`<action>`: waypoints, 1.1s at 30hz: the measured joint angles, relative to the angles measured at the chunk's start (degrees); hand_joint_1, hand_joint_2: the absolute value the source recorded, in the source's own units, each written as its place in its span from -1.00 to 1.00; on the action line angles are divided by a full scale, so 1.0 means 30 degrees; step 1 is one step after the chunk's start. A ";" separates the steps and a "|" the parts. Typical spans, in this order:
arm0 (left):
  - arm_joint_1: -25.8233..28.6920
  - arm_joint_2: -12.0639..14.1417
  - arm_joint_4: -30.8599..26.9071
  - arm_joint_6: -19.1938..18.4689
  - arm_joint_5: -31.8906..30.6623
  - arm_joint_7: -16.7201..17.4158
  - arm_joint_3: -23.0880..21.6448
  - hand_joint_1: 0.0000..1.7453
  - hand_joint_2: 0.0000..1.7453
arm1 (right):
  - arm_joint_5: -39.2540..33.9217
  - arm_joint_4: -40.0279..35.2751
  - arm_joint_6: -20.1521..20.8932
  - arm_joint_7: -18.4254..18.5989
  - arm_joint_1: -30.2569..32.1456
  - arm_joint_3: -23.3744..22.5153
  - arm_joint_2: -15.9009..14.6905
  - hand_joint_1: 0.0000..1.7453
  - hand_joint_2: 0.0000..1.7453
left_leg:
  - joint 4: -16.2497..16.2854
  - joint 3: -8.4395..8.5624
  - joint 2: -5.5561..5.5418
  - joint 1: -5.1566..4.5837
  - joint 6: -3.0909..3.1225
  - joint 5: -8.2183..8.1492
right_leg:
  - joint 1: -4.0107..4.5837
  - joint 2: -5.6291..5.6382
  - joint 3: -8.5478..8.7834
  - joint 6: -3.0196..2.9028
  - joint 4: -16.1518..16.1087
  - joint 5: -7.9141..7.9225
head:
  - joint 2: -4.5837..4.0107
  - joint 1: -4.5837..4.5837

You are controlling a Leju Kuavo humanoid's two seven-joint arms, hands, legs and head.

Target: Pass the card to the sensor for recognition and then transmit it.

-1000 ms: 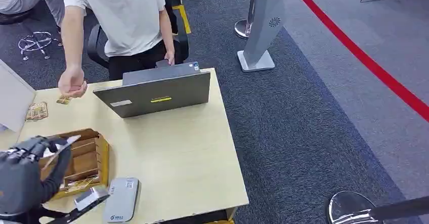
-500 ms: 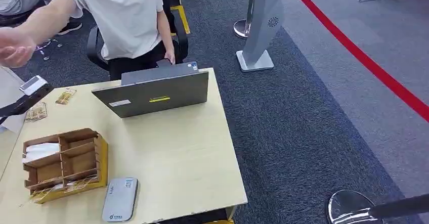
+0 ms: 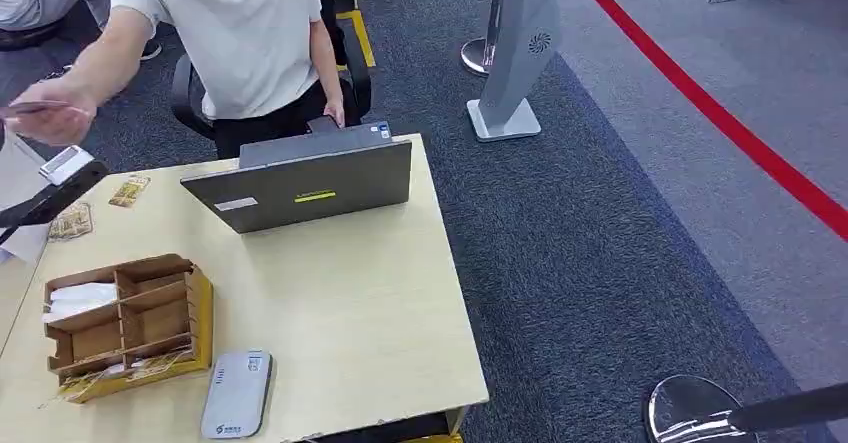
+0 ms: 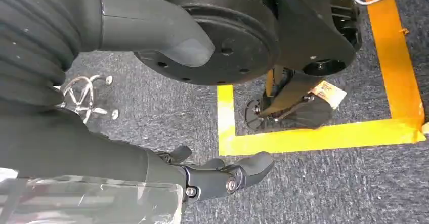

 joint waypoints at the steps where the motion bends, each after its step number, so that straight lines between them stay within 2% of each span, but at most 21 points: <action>1: 0.0235 -0.0044 -0.0361 0.0221 -0.0015 0.0000 0.0000 -1.00 1.00 | 0.0029 -0.0007 0.0059 0.0029 0.0009 -0.0059 0.0000 -1.00 1.00 | 0.0000 -0.0001 0.0001 0.0000 0.0000 0.0000 | 0.0000 0.0002 -0.0001 0.0000 0.0000 0.0000 | 0.0001 -0.0007; 8: 0.1718 -0.0291 -0.2699 0.0679 0.0183 -0.0079 -0.0001 -1.00 1.00 | 0.0277 -0.0226 0.0284 0.0145 0.0058 -0.0379 0.0051 -1.00 1.00 | 0.0000 -0.0009 0.0000 -0.0002 0.0000 -0.0001 | 0.0000 0.0004 -0.0009 0.0001 -0.0002 -0.0002 | 0.0001 0.0000; 11: 0.2805 -0.0422 -0.3853 0.0591 0.1171 -0.0640 -0.0001 -1.00 1.00 | 0.0335 -0.0632 0.0654 0.0445 0.0150 -0.0619 0.0167 -1.00 1.00 | -0.0003 0.0003 0.0027 -0.0006 -0.0002 -0.0001 | -0.0005 0.0022 0.0002 0.0001 -0.0001 0.0001 | 0.0001 0.0000; 14: 0.6169 -0.0744 -0.6221 0.1256 0.1392 -0.1122 -0.0001 -1.00 1.00 | -0.0023 -0.1473 0.1071 0.1065 0.0411 -0.1108 0.0335 -1.00 1.00 | -0.0013 0.0022 0.0159 -0.0020 0.0003 -0.0038 | -0.0014 0.0156 -0.0014 0.0001 0.0000 -0.0005 | 0.0001 -0.0007; 17: 1.0278 -0.1042 -0.8218 0.3124 0.1020 -0.1494 -0.0066 -1.00 1.00 | -0.1503 -0.2417 0.0874 0.1838 0.0978 -0.1151 0.0466 -1.00 1.00 | -0.0012 0.0017 0.0219 -0.0020 -0.0005 -0.0091 | -0.0009 0.0214 -0.0057 0.0005 -0.0003 -0.0031 | -0.0007 0.0000; 20: 1.3536 -0.1238 -0.9269 0.4015 0.1419 -0.1596 -0.0204 -1.00 1.00 | -0.3413 -0.3480 0.0373 0.2839 0.1710 -0.0636 0.0597 -1.00 1.00 | -0.0013 0.0012 0.0185 -0.0021 0.0012 -0.0132 | -0.0010 0.0178 -0.0048 0.0009 -0.0008 -0.0091 | 0.0001 -0.0007; 22: 1.5419 -0.1297 -0.9562 0.4301 0.1786 -0.1113 -0.0584 -1.00 1.00 | -0.4340 -0.4282 0.0125 0.3394 0.2243 -0.0032 0.0649 -1.00 1.00 | -0.0014 0.0006 0.0183 -0.0021 0.0013 -0.0133 | -0.0001 0.0173 -0.0049 0.0004 -0.0008 -0.0096 | 0.0001 0.0000; 25: 1.7238 -0.1034 -0.9569 0.4840 0.2069 0.0607 -0.1700 -1.00 1.00 | -0.5086 -0.5312 -0.0036 0.3928 0.2909 0.0853 0.0663 -1.00 1.00 | -0.0015 0.0005 0.0168 -0.0020 0.0012 -0.0133 | 0.0001 0.0144 -0.0049 0.0000 -0.0008 -0.0100 | 0.0001 -0.0007; 26: 1.7602 -0.0903 -0.9569 0.5006 0.2069 0.1033 -0.2126 -1.00 1.00 | -0.5245 -0.5623 -0.0051 0.4036 0.3060 0.1128 0.0670 -1.00 1.00 | -0.0018 0.0003 0.0166 -0.0019 0.0012 -0.0132 | 0.0004 0.0134 -0.0049 0.0000 -0.0008 -0.0100 | -0.0007 -0.0007; 30: 1.8251 -0.0569 -0.9569 0.5079 0.2120 0.1501 -0.3111 -1.00 1.00 | -0.5289 -0.6361 -0.0109 0.4190 0.3380 0.1727 0.0663 -1.00 1.00 | -0.0020 0.0016 0.0145 -0.0012 0.0010 -0.0127 | 0.0008 0.0106 -0.0050 -0.0003 -0.0007 -0.0100 | 0.0001 0.0000; 33: 1.8313 -0.0342 -0.9569 0.4488 0.2646 0.2115 -0.3440 -1.00 1.00 | -0.5377 -0.6681 -0.0124 0.4241 0.3529 0.2018 0.0663 -1.00 1.00 | -0.0020 0.0024 0.0139 -0.0012 0.0000 -0.0117 | 0.0007 0.0091 -0.0023 -0.0003 -0.0003 -0.0097 | 0.0001 -0.0007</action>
